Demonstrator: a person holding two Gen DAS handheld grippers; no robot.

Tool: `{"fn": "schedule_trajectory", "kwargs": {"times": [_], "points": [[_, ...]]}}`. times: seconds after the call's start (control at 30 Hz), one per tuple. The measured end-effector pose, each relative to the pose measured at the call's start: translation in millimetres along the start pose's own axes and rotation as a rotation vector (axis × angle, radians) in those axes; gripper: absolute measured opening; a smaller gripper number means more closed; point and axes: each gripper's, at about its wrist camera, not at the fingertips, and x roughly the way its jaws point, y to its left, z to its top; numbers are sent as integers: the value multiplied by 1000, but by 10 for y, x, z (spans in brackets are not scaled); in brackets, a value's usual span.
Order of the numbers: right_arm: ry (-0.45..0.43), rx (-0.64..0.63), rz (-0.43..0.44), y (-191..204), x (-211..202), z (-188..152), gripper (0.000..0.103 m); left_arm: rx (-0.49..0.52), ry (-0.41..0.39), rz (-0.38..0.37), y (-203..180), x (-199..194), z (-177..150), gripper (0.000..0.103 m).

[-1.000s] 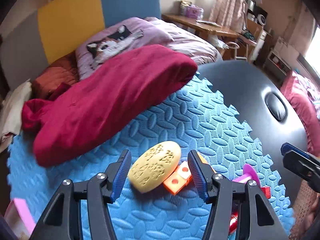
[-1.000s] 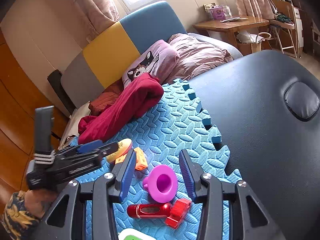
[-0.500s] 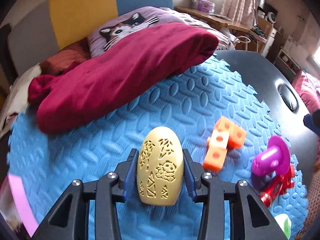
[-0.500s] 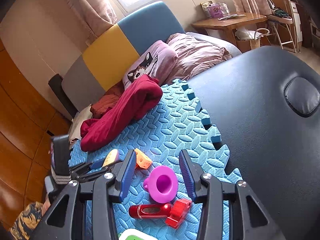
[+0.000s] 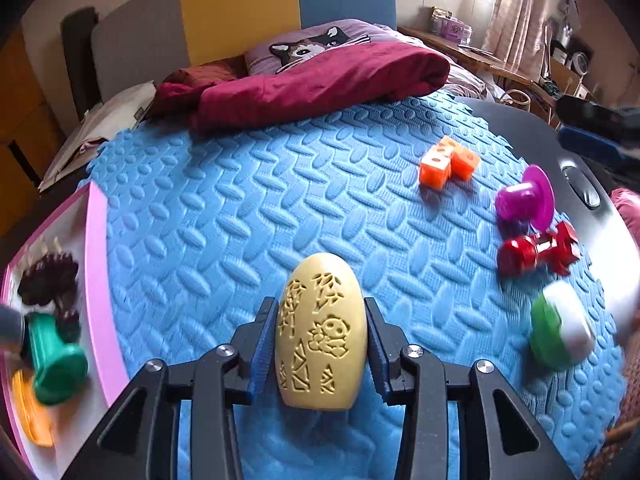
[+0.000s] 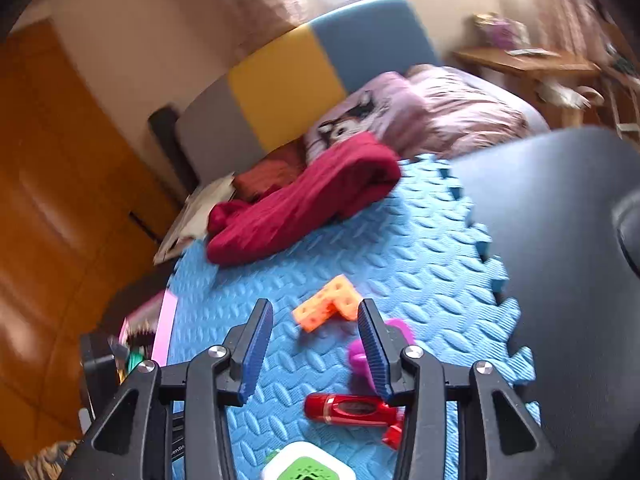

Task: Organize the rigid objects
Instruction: 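Grasp the yellow textured oval with the left gripper, then grasp the orange cube chain with the right gripper while left lifts the yellow oval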

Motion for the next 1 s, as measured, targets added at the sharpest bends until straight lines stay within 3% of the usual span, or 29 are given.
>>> {"fn": "schedule_trajectory", "kwargs": {"times": [0.1,0.27,0.37,0.57,0.67,0.73,0.77,1.0], "points": [[111,-154,-47,227,281,73,62,-6,-21,-7,28,-70,-114,42],[306,-305,-129,353,745,190,75,-20,-32,-22,62,-81,-135,41],[343,-342,-181,320,914,251,75,-27,-44,-27,63,-87,-144,41],[450,-382,-194,264,1185,296,77,-32,-61,-31,71,-98,-170,41],[481,-391,-209,276,1325,278,78,-27,-69,-24,57,-99,-181,41],[509,-395,-251,259,1429,243,70,-28,-73,-24,52,-108,-195,41],[503,-401,-254,265,1437,232,63,-25,-73,-23,49,-110,-198,41],[390,-399,-208,497,1184,179,62,-36,-67,-38,71,-168,-219,41]]}}
